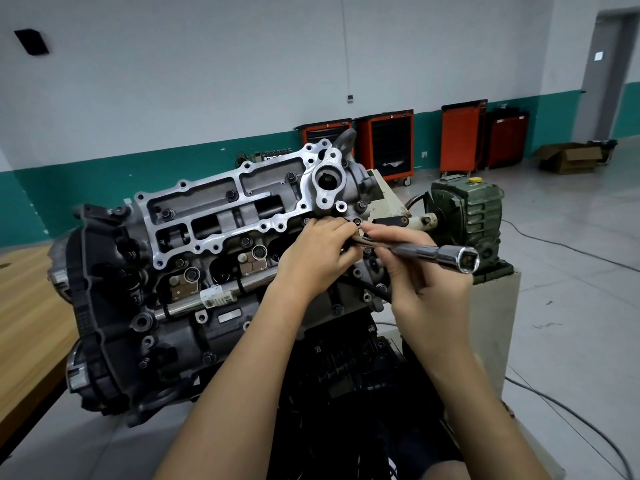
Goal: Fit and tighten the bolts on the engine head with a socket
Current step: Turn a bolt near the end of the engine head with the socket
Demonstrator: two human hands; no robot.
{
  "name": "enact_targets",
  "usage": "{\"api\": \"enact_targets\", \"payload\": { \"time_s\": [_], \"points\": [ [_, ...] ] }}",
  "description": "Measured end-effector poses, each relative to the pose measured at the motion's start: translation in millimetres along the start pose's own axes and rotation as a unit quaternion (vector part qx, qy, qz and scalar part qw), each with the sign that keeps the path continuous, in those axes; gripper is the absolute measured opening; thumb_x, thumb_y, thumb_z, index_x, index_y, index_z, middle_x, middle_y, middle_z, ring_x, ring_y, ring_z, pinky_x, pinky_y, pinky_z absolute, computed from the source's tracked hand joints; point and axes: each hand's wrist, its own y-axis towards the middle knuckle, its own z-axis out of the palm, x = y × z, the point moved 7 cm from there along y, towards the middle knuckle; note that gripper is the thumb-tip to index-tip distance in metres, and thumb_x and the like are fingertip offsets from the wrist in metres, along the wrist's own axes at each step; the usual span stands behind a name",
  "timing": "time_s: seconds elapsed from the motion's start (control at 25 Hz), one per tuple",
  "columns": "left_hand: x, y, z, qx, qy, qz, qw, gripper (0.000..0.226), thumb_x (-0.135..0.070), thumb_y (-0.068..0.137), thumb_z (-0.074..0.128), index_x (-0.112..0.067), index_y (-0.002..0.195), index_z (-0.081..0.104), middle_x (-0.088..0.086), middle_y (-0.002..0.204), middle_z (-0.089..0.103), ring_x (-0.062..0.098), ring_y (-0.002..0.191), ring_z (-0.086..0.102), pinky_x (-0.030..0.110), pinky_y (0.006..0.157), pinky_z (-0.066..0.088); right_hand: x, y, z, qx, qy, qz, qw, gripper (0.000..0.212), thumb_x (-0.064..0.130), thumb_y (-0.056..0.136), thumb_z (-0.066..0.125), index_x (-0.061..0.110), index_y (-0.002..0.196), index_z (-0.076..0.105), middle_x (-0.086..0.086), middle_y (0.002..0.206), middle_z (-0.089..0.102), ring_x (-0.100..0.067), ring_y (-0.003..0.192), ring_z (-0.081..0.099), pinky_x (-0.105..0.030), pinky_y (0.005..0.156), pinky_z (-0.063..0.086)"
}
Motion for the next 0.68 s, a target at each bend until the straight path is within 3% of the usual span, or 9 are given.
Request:
{"api": "enact_targets", "payload": {
  "time_s": [0.16, 0.36, 0.56, 0.68],
  "points": [
    [-2.8, -0.8, -2.3, -0.011, -0.008, 0.004, 1.0, 0.016, -0.025, 0.091, 0.052, -0.01, 0.091, 0.058, 0.002, 0.097, 0.062, 0.022, 0.097, 0.053, 0.033, 0.087, 0.036, -0.4, 5.3, -11.3, -0.063, -0.01, -0.012, 0.998, 0.016, 0.012, 0.083, 0.074, -0.001, 0.092, 0.073, 0.0, 0.095, 0.072, -0.009, 0.087, 0.07, -0.033, 0.075, 0.057],
    [-1.1, -0.5, -2.0, -0.011, -0.007, -0.003, 1.0, 0.021, -0.024, 0.09, 0.052, -0.01, 0.102, 0.062, 0.002, 0.103, 0.063, 0.022, 0.102, 0.053, 0.032, 0.089, 0.035, -0.6, -2.1, 1.5, 0.001, 0.0, 0.001, 1.0, 0.02, 0.005, 0.092, 0.057, -0.003, 0.106, 0.067, -0.004, 0.109, 0.069, -0.011, 0.104, 0.066, -0.031, 0.089, 0.054],
    [-2.5, -1.2, -1.6, -0.01, -0.009, 0.003, 1.0, 0.014, -0.022, 0.09, 0.052, -0.01, 0.092, 0.058, 0.002, 0.098, 0.063, 0.023, 0.098, 0.054, 0.032, 0.085, 0.034, 1.3, 3.4, -11.2, -0.067, -0.024, -0.008, 0.997, 0.019, 0.013, 0.082, 0.075, -0.001, 0.095, 0.072, 0.001, 0.092, 0.071, -0.005, 0.082, 0.068, -0.025, 0.072, 0.056],
    [0.2, -0.3, -0.6, -0.005, -0.006, 0.0, 1.0, 0.021, -0.024, 0.091, 0.052, -0.01, 0.102, 0.061, 0.001, 0.106, 0.063, 0.021, 0.104, 0.053, 0.031, 0.088, 0.033, 0.6, 0.3, 0.8, -0.02, 0.002, 0.021, 1.0, 0.02, 0.01, 0.089, 0.065, -0.001, 0.105, 0.068, 0.001, 0.104, 0.07, -0.008, 0.098, 0.067, -0.031, 0.084, 0.055]
  ]
}}
